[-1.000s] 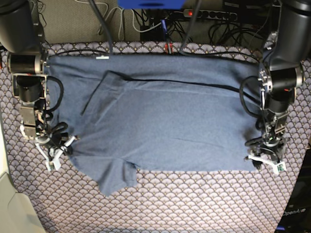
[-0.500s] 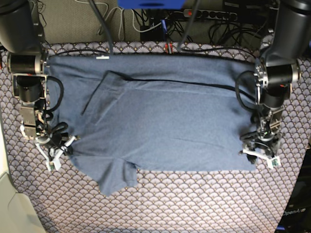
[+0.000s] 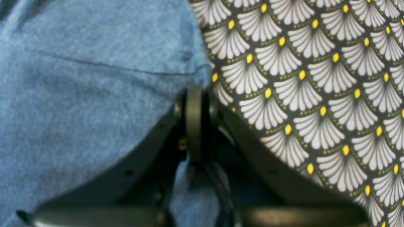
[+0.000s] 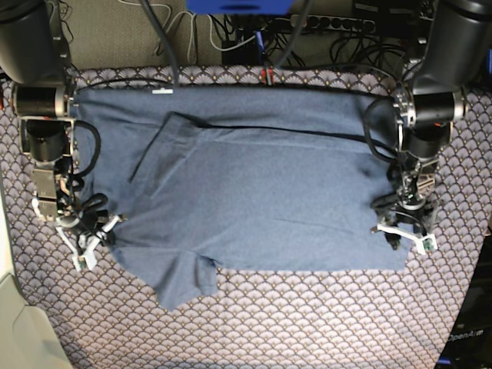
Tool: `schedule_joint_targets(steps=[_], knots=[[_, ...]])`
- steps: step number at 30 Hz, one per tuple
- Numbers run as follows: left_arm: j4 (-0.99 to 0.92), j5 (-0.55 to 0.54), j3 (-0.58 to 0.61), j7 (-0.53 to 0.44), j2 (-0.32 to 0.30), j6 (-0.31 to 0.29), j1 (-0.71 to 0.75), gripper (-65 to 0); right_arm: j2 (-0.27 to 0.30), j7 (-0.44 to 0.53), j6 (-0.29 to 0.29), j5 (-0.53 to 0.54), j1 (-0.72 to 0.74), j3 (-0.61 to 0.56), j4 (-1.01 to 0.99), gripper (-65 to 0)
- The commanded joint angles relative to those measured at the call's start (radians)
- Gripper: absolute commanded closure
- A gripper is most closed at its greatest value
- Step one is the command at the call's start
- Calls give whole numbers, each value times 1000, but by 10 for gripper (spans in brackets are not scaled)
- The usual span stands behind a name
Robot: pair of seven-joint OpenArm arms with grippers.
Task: Fold the T-shirt properly
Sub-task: 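Grasp the shirt's hem edge with both grippers, then fold the hem edge over toward the collar with both grippers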
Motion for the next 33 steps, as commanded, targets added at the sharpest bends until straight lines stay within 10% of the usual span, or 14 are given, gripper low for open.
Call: schedule_joint_targets(steps=[1,13,33], knots=[[11,-4,-1,6,-5,-6,-15,-308,9,-14,4,-6,21,0,7,0],[18,-4,-1,6,-3,-6,3,0,9,-15,4,-6,21,0,7,0],[152,-50,-3,49,-2,-9,80,-5,43,-202,10,-1,-226,6,560,0]])
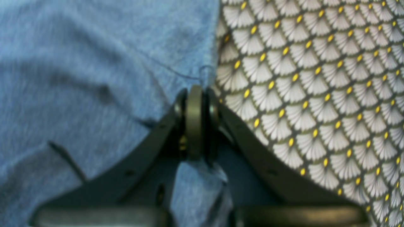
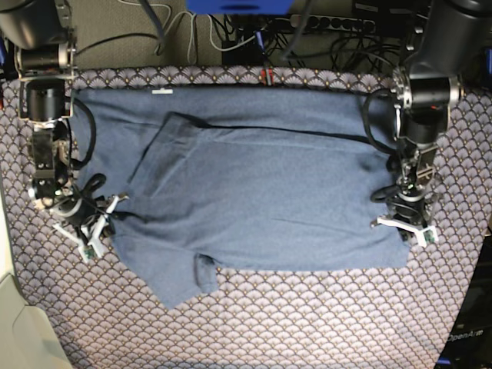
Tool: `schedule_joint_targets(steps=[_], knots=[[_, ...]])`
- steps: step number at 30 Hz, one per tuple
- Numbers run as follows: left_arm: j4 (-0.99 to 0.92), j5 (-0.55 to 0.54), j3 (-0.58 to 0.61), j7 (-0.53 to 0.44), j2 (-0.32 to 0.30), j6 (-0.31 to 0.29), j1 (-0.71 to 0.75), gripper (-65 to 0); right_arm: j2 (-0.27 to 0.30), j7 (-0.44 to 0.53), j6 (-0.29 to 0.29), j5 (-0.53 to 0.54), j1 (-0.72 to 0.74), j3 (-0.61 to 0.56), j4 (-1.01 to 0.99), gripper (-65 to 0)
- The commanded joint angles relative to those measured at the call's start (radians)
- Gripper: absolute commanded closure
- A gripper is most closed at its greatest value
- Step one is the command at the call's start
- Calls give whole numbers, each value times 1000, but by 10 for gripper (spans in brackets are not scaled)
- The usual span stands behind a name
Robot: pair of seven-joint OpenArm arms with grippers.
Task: Fold the T-shirt properly
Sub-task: 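Fold the hem edge over toward the collar with both grippers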
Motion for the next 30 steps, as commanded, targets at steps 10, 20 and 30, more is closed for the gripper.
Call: schedule_joint_targets(steps=[10,20,30], knots=[[500,-191,2,288,-37,-1,183,-5,16,18,0,7,4,92,22,0],[656,-194,-33,339,-67,0,271,-5,38,17,54,7,-97,129,140,0],[656,-194,-156,339,-64,-5,344,-5,38,15,54,7,-301,143,404,0]])
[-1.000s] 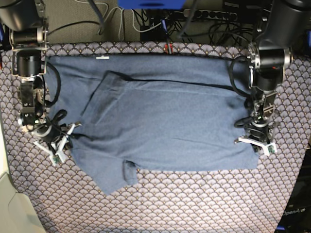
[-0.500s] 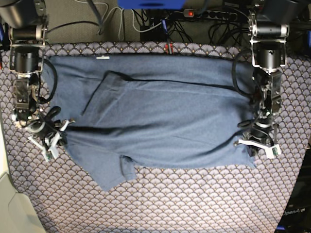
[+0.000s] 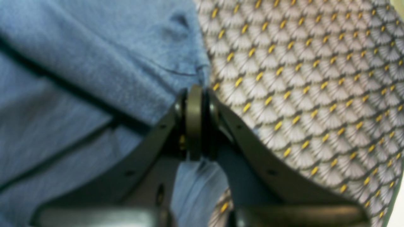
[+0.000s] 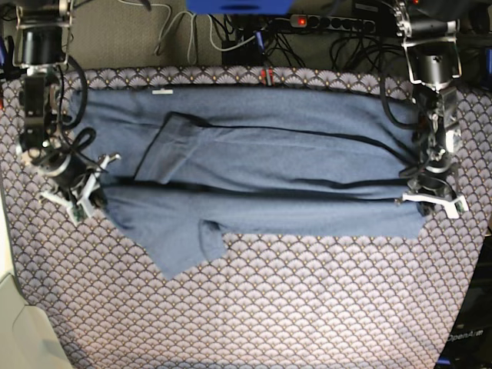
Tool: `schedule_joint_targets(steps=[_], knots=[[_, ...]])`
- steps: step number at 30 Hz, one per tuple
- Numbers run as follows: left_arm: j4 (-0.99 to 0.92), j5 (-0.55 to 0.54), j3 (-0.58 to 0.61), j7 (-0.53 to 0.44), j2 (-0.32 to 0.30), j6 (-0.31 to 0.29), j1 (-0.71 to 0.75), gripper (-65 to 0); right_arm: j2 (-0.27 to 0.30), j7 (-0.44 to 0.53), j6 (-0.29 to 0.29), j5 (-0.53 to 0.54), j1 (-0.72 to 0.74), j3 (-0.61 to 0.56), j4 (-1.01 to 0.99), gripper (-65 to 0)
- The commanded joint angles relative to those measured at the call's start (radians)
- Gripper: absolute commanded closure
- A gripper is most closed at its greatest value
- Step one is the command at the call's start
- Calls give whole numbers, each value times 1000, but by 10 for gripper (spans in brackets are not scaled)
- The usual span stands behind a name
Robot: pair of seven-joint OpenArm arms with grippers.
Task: Fold the T-shirt properly
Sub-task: 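Fold the hem edge over toward the collar with both grippers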
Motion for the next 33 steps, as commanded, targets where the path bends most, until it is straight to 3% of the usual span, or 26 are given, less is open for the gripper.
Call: schedule_joint_targets(steps=[1,9,21,28,33], knots=[[22,-5,-5,-34,-18,-6,-10,-5,21,22,-4,6,3,12,36,0],[181,-5,-5,-26,-18,-1,86,-5,19,22,-2,8,-105,73,149,0],[378,-6,-183,181,33,-8,200,-5,16,22,-1,8,-267,107,311,0],[438,-6,-191,189,33,-8,255,-5,15,22,102,8,-317,167,314,0],[462,-6,-191,189,28,-8,292,-5,15,22,121,8,-374,199,314,0]])
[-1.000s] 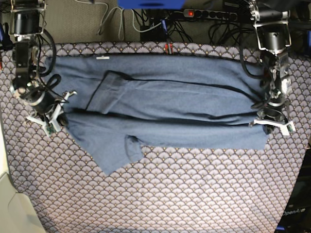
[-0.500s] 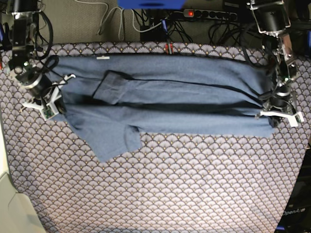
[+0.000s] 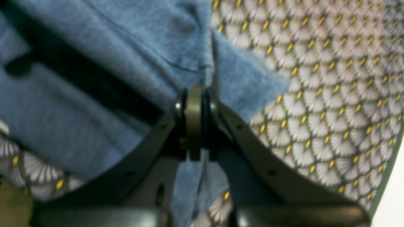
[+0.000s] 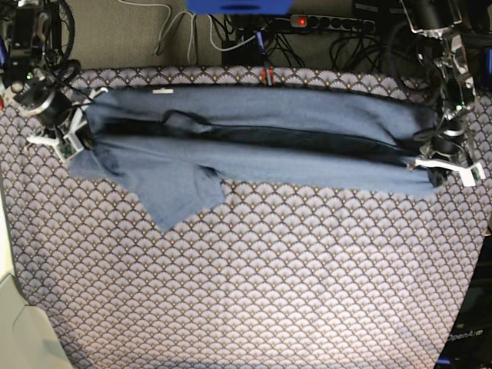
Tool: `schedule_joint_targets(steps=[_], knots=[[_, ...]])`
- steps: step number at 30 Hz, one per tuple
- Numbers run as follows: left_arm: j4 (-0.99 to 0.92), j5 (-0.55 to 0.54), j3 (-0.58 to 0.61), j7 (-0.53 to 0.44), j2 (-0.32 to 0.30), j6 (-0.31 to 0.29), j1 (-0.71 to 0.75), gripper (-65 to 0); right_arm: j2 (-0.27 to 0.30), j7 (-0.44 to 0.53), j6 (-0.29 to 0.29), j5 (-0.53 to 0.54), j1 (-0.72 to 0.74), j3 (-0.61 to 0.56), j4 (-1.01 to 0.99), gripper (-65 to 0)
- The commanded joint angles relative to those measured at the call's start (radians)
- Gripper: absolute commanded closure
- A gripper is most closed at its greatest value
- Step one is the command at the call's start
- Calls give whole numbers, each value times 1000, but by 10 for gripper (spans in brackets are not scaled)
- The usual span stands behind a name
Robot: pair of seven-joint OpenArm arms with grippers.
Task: Fold the T-shirt properly
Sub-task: 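Fold the hem edge over toward the collar with both grippers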
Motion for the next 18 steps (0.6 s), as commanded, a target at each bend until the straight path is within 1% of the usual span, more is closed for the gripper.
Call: schedule_joint_targets(steps=[1,8,12,18], knots=[[25,-3,-7,-29,-22,-1,-1,-5,16,20,-5,5,-6,19,17,0],[54,-2,-7,-28,-23,-1,54,-5,16,25,-5,5,-49,21,18,0],[56,-2,-7,-28,-23,-1,67,-5,16,25,-5,5,-54,21,18,0],[45,-2,-7,-28,-23,-1,79,-5,18,25,-5,5,-98,16,32,0]])
